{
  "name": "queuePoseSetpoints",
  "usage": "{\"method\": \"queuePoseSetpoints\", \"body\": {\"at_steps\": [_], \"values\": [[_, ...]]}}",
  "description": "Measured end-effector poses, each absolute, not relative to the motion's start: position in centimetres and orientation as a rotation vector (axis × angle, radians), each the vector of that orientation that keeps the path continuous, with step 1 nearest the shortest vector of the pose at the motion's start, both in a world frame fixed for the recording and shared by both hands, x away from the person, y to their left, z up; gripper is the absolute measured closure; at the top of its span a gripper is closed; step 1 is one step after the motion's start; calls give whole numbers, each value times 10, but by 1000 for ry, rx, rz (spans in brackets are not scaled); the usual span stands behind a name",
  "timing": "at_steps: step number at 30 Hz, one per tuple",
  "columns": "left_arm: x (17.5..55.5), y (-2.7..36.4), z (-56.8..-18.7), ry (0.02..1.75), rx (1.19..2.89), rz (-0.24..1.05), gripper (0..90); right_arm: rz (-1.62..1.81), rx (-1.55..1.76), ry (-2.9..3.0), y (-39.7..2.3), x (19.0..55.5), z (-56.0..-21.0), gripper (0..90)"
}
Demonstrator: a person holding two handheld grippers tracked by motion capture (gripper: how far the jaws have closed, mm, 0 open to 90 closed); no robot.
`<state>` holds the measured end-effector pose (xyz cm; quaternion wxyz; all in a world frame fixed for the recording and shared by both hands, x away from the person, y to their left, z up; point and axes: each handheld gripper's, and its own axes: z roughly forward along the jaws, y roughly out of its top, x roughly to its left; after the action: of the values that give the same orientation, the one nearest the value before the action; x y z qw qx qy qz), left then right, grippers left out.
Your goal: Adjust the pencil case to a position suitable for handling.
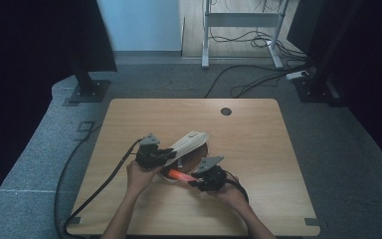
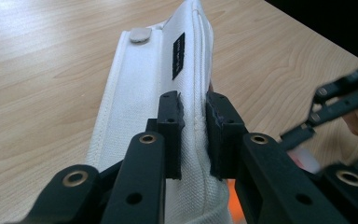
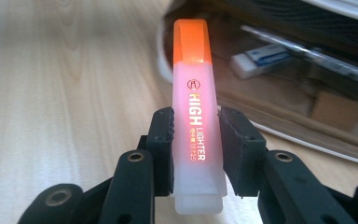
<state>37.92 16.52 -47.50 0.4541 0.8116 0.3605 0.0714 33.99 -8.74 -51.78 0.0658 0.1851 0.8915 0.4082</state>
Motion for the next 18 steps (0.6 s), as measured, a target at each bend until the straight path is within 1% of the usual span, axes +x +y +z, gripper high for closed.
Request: {"method": "queuePoseSetpoints", "body": {"at_steps": [7,18], "values": [[377,165,-473,882,2001,176,771,1213,591,2667,-90,355,-515,650],[374,162,-473,869,1994,157,771,1164,599,2668,-76,375,-519,650]]}}
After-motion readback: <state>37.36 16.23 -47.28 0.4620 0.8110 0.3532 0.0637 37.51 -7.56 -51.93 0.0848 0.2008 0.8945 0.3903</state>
